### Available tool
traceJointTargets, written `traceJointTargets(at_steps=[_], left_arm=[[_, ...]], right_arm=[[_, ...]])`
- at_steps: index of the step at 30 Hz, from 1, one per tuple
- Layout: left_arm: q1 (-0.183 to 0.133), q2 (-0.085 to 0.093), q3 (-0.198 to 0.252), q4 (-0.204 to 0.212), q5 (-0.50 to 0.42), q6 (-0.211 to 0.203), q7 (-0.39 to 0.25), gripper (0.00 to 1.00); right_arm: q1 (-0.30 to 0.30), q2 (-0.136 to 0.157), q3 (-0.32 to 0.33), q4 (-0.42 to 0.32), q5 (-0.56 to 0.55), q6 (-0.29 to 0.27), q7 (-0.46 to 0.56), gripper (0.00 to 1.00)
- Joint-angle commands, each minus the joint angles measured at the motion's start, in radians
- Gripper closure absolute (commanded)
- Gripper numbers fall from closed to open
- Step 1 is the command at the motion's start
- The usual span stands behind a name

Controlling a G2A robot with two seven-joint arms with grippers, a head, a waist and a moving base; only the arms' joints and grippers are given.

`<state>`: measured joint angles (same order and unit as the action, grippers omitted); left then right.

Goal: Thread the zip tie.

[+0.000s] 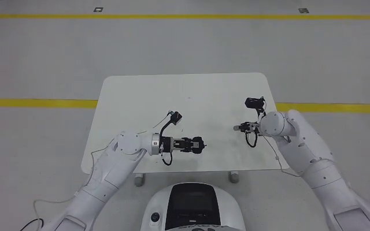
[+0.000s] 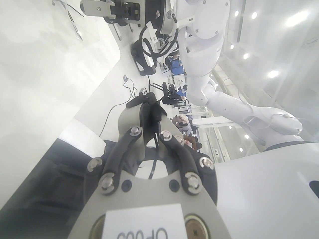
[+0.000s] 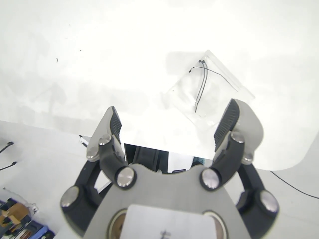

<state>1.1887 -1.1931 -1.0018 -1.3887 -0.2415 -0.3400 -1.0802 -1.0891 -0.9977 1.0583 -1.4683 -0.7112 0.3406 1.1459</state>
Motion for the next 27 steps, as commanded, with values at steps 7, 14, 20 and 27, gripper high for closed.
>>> traceJointTargets(at_steps=[7, 14, 20, 27], left_arm=[[0.000, 0.000, 0.000, 0.000, 0.000, 0.000, 0.000, 1.00], [0.000, 0.000, 0.000, 0.000, 0.000, 0.000, 0.000, 1.00], [0.000, 0.000, 0.000, 0.000, 0.000, 0.000, 0.000, 1.00], [0.000, 0.000, 0.000, 0.000, 0.000, 0.000, 0.000, 1.00]], right_arm=[[-0.070, -0.002, 0.088, -0.093, -0.076, -0.001, 0.067, 0.57], [-0.119, -0.016, 0.156, -0.126, -0.116, -0.001, 0.101, 0.89], [-0.127, -0.036, 0.167, -0.109, -0.127, -0.001, 0.101, 1.00], [-0.110, -0.064, 0.158, -0.048, -0.163, -0.001, 0.088, 1.00]])
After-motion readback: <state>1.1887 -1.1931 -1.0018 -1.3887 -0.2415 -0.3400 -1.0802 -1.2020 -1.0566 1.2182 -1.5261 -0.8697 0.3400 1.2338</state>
